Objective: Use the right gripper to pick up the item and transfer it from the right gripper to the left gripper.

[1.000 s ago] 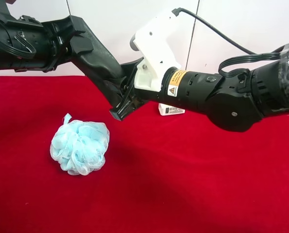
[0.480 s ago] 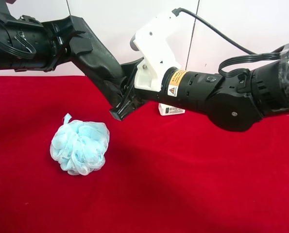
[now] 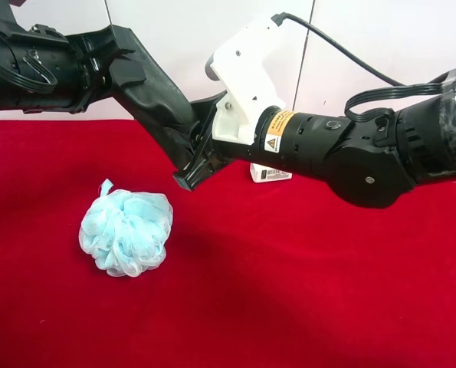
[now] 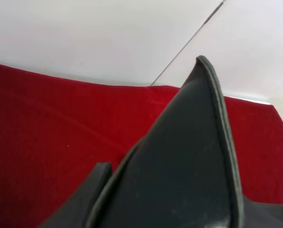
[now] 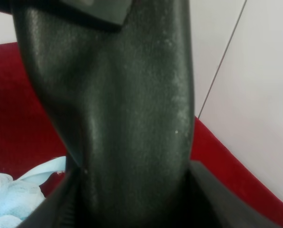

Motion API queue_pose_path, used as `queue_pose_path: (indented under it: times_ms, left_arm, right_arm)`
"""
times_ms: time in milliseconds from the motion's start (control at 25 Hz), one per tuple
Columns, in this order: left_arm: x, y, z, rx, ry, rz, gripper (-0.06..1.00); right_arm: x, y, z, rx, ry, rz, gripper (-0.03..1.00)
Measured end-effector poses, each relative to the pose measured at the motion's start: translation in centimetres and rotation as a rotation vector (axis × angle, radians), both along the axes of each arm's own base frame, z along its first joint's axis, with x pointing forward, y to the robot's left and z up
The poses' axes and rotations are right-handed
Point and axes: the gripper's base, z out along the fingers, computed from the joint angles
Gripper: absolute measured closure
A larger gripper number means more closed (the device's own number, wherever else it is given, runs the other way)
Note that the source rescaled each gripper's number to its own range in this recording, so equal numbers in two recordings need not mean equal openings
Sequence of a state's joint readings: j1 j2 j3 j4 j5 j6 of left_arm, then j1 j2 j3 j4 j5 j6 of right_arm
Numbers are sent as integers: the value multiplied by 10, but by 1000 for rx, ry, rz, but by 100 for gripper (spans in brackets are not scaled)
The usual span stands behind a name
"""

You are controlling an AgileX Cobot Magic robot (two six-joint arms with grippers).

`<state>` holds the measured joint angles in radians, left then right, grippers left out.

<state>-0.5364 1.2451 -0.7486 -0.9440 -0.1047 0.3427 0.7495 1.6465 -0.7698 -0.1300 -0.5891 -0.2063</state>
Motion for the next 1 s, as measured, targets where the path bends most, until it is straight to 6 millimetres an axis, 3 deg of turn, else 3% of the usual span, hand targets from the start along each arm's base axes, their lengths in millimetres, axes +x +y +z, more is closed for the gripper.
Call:
queue_pose_path:
  times_ms: [320, 360, 480, 600, 1000]
  left_arm:
    - [0, 0, 0, 1, 2, -4, 86]
    - [0, 0, 0, 10, -1, -8, 88]
    - [0, 0, -1, 14, -3, -9, 90]
    - [0, -1, -1, 18, -3, -11, 90]
    - [0, -1, -1, 22, -4, -12, 91]
  right_arm:
    - [0, 0, -1, -9, 4, 3, 96]
    - [-1, 0, -1, -16, 1, 8, 87]
    - [-1, 1, 0, -21, -13, 21, 24]
    - [-1, 1, 0, -7, 1, 13, 3]
    - [2, -4, -2, 29, 76, -63, -3]
